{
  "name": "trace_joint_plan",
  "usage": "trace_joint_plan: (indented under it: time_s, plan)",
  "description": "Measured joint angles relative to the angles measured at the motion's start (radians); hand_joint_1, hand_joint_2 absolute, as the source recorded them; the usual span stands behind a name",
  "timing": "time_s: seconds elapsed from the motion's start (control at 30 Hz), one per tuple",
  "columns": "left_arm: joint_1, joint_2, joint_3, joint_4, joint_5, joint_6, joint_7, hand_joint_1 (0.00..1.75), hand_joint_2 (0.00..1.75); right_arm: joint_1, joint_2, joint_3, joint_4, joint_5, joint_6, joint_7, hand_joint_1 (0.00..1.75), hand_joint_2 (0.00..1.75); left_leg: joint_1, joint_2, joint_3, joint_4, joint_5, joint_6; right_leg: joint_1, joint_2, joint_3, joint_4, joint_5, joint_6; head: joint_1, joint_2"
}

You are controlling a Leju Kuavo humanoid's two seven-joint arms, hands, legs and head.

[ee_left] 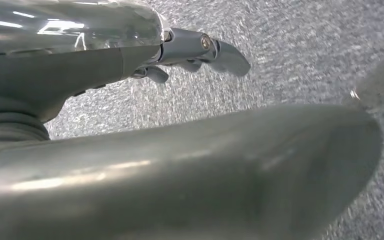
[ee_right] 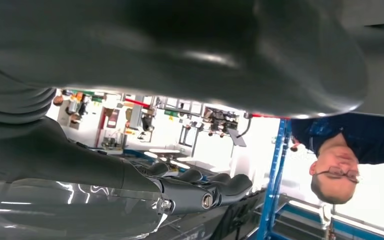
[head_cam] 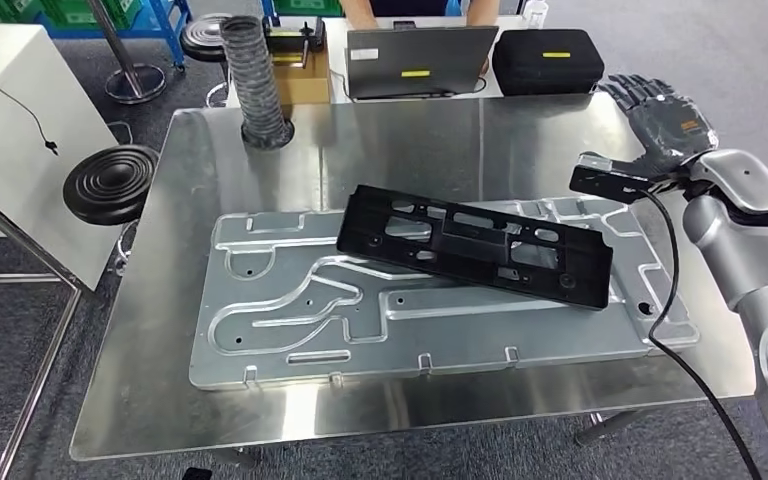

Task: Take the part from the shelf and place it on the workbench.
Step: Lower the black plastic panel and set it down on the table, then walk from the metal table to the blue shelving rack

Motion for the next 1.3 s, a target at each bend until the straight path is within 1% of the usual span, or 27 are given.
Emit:
trace_joint_plan:
  time_s: [0.07, 0.1, 0.17, 0.23, 0.27, 0.3, 0.33, 0.4, 0.47, 0.53, 0.6, 0.63, 0.67, 0.73, 0.77, 0.8, 0.83, 0.87, 0.9, 0.97, 1.0, 1.07, 1.13, 1.17, 1.2, 1.27, 1.3]
  plan:
    - [0.0, 0.0, 0.0, 0.0, 0.0, 0.0, 0.0, 0.0, 0.0, 0.002, -0.006, -0.001, 0.0, 0.0, -0.003, 0.004, 0.0, 0.0, 0.0, 0.0, -0.001, -0.004, 0.006, 0.015, -0.003, 0.0, 0.0, 0.0, -0.001, 0.01, 0.0, 0.0]
    - [0.0, 0.0, 0.0, 0.0, 0.0, 0.0, 0.0, 0.0, 0.0, 0.002, -0.009, -0.002, 0.001, 0.0, -0.006, 0.007, 0.0, 0.0, 0.001, 0.0, -0.001, -0.008, 0.009, 0.022, -0.005, -0.001, -0.006, 0.014, -0.012, 0.014, 0.0, 0.0]
    - [-0.001, 0.0, 0.0, 0.0, 0.0, 0.0, 0.0, 0.0, 0.0, 0.004, -0.018, -0.004, 0.004, -0.001, -0.013, 0.011, 0.0, 0.0, 0.003, 0.0, 0.0, -0.013, 0.013, 0.03, -0.007, -0.001, -0.046, 0.101, -0.063, 0.021, 0.0, 0.0]
    - [0.0, 0.0, 0.0, 0.0, 0.0, 0.0, 0.0, 0.0, 0.0, 0.011, -0.024, -0.007, 0.011, -0.003, -0.017, 0.013, 0.0, 0.0, 0.001, 0.0, 0.0, -0.013, 0.013, 0.033, -0.007, -0.001, -0.11, 0.236, -0.119, 0.026, 0.0, 0.0]
    - [0.001, 0.0, 0.0, 0.0, 0.0, 0.0, 0.0, 0.0, 0.0, 0.017, -0.027, -0.007, 0.016, -0.005, -0.019, 0.013, 0.0, 0.0, 0.0, 0.0, 0.0, -0.012, 0.012, 0.034, -0.007, -0.001, -0.132, 0.277, -0.128, 0.026, 0.0, 0.0]
    - [0.002, 0.0, 0.0, 0.0, 0.0, 0.0, 0.001, 0.0, 0.0, 0.022, -0.03, -0.008, 0.02, -0.007, -0.02, 0.013, 0.0, 0.0, -0.001, 0.0, 0.0, -0.012, 0.012, 0.034, -0.007, -0.001, -0.135, 0.281, -0.118, 0.025, 0.0, 0.0]
    - [0.002, 0.0, 0.0, 0.0, 0.0, 0.0, 0.001, 0.0, 0.0, 0.026, -0.035, -0.01, 0.024, -0.01, -0.022, 0.013, 0.0, 0.0, -0.002, -0.001, 0.001, -0.012, 0.012, 0.034, -0.007, -0.001, -0.12, 0.245, -0.09, 0.022, 0.0, 0.0]
    - [0.001, 0.0, 0.0, 0.0, 0.0, -0.001, 0.003, 0.0, 0.0, 0.028, -0.046, -0.017, 0.029, -0.015, -0.028, 0.012, 0.0, 0.0, -0.005, -0.002, 0.002, -0.011, 0.011, 0.033, -0.004, -0.001, -0.054, 0.105, -0.024, 0.011, 0.0, 0.0]
    - [0.002, 0.0, 0.0, 0.0, 0.001, -0.001, 0.005, 0.0, 0.0, 0.03, -0.056, -0.024, 0.033, -0.018, -0.035, 0.011, 0.0, 0.0, -0.008, -0.002, 0.001, -0.01, 0.01, 0.028, 0.004, -0.003, -0.01, 0.012, 0.004, 0.0, 0.0, 0.0]
    - [0.002, 0.0, 0.0, 0.0, 0.005, -0.001, 0.007, 0.0, 0.0, 0.034, -0.063, -0.029, 0.038, -0.02, -0.037, 0.009, 0.0, 0.0, -0.008, -0.001, 0.001, -0.012, 0.009, 0.018, 0.01, -0.003, -0.005, -0.001, 0.003, -0.006, 0.0, 0.0]
    - [0.002, 0.0, 0.001, 0.0, 0.011, 0.001, 0.007, 0.0, 0.0, 0.036, -0.067, -0.032, 0.044, -0.022, -0.037, 0.009, 0.0, 0.0, -0.009, 0.0, 0.0, -0.007, 0.001, 0.007, 0.005, -0.003, -0.001, -0.008, 0.007, -0.015, 0.0, 0.0]
    - [0.002, 0.0, 0.001, 0.0, 0.014, 0.002, 0.007, 0.0, 0.0, 0.036, -0.068, -0.034, 0.047, -0.023, -0.038, 0.009, 0.0, 0.0, -0.009, 0.001, -0.008, 0.012, -0.013, 0.002, 0.002, -0.003, 0.001, -0.013, 0.009, -0.021, 0.0, 0.0]
    - [0.002, 0.001, 0.001, 0.0, 0.016, 0.002, 0.007, 0.0, 0.0, 0.037, -0.068, -0.036, 0.051, -0.026, -0.039, 0.01, 0.0, 0.0, -0.009, 0.001, -0.025, 0.053, -0.039, -0.003, -0.001, -0.004, 0.003, -0.017, 0.011, -0.025, 0.0, 0.0]
    - [0.003, 0.001, 0.002, 0.0, 0.02, 0.003, 0.006, 0.0, 0.0, 0.041, -0.068, -0.041, 0.061, -0.032, -0.045, 0.011, 0.0, 0.0, -0.006, 0.001, -0.082, 0.182, -0.103, -0.009, 0.0, -0.004, 0.004, -0.017, 0.01, -0.03, 0.0, 0.0]
    - [0.005, 0.001, 0.003, 0.0, 0.021, 0.003, 0.006, 0.0, 0.0, 0.046, -0.068, -0.045, 0.069, -0.035, -0.051, 0.012, 0.0, 0.0, -0.006, 0.001, -0.11, 0.242, -0.123, -0.011, 0.001, -0.004, 0.004, -0.016, 0.01, -0.03, 0.0, 0.0]
    - [0.007, 0.001, 0.003, 0.0, 0.021, 0.003, 0.006, 0.0, 0.0, 0.052, -0.068, -0.049, 0.077, -0.039, -0.058, 0.012, 0.0, 0.0, -0.006, 0.001, -0.124, 0.27, -0.125, -0.012, 0.001, -0.004, 0.004, -0.016, 0.01, -0.03, 0.0, 0.0]
    - [0.008, 0.001, 0.004, 0.0, 0.021, 0.003, 0.006, 0.0, 0.0, 0.058, -0.069, -0.054, 0.085, -0.043, -0.065, 0.012, 0.0, 0.0, -0.006, 0.001, -0.118, 0.258, -0.108, -0.011, 0.001, -0.004, 0.005, -0.015, 0.009, -0.03, 0.0, 0.0]
    - [0.009, 0.001, 0.004, 0.0, 0.021, 0.002, 0.006, 0.0, 0.0, 0.065, -0.07, -0.06, 0.092, -0.046, -0.071, 0.012, 0.0, 0.0, -0.006, 0.001, -0.095, 0.208, -0.075, -0.009, 0.001, -0.003, 0.005, -0.013, 0.008, -0.029, 0.0, 0.0]
    - [0.009, 0.002, 0.004, 0.0, 0.021, 0.001, 0.006, 0.0, 0.0, 0.07, -0.073, -0.066, 0.098, -0.05, -0.076, 0.012, 0.0, 0.0, -0.006, 0.001, -0.059, 0.134, -0.039, -0.005, 0.002, -0.003, 0.006, -0.011, 0.007, -0.027, 0.0, 0.0]
    - [0.009, 0.003, 0.005, 0.0, 0.021, 0.0, 0.006, 0.0, 0.0, 0.079, -0.078, -0.08, 0.109, -0.054, -0.085, 0.013, 0.0, 0.0, -0.008, 0.001, -0.002, 0.016, 0.001, 0.006, 0.004, -0.002, 0.004, -0.007, 0.005, -0.02, 0.0, 0.0]
    - [0.01, 0.003, 0.005, 0.0, 0.021, -0.001, 0.007, 0.0, 0.0, 0.082, -0.082, -0.087, 0.114, -0.056, -0.088, 0.013, 0.0, 0.0, -0.01, 0.001, 0.009, -0.009, 0.005, 0.01, 0.006, -0.002, 0.002, -0.006, 0.006, -0.015, 0.0, 0.0]
    - [0.011, 0.003, 0.005, 0.0, 0.021, -0.003, 0.009, 0.0, 0.0, 0.092, -0.09, -0.099, 0.124, -0.057, -0.09, 0.014, 0.0, 0.0, -0.011, 0.001, 0.01, -0.016, 0.008, 0.019, 0.005, -0.002, 0.0, -0.007, 0.01, -0.004, 0.0, 0.0]
    - [0.012, 0.004, 0.006, 0.0, 0.021, -0.005, 0.012, 0.0, 0.0, 0.102, -0.102, -0.112, 0.132, -0.059, -0.09, 0.015, 0.0, 0.0, -0.009, 0.001, 0.011, -0.025, 0.018, 0.03, 0.001, -0.002, -0.006, 0.006, -0.005, 0.007, 0.0, 0.0]
    - [0.011, 0.004, 0.006, 0.0, 0.021, -0.005, 0.014, 0.0, 0.0, 0.105, -0.108, -0.118, 0.136, -0.059, -0.09, 0.016, 0.0, 0.0, -0.007, 0.001, 0.01, -0.03, 0.023, 0.036, 0.0, -0.002, -0.02, 0.039, -0.03, 0.012, 0.0, 0.0]
    - [0.011, 0.004, 0.006, 0.0, 0.021, -0.006, 0.016, 0.0, 0.0, 0.108, -0.112, -0.124, 0.14, -0.061, -0.091, 0.016, 0.0, 0.0, -0.006, 0.001, 0.008, -0.032, 0.027, 0.039, -0.002, -0.002, -0.043, 0.095, -0.064, 0.016, 0.0, 0.0]
    - [0.011, 0.004, 0.007, 0.0, 0.021, -0.007, 0.02, 0.0, 0.0, 0.118, -0.117, -0.133, 0.15, -0.064, -0.093, 0.016, 0.0, 0.0, -0.007, 0.001, 0.002, -0.031, 0.031, 0.041, -0.003, -0.002, -0.1, 0.233, -0.13, 0.023, 0.0, 0.0]
    - [0.011, 0.004, 0.007, 0.0, 0.021, -0.008, 0.021, 0.0, 0.0, 0.127, -0.117, -0.136, 0.154, -0.065, -0.095, 0.016, 0.0, 0.0, -0.007, 0.002, 0.0, -0.03, 0.033, 0.04, -0.005, -0.002, -0.116, 0.274, -0.142, 0.026, 0.0, 0.0]
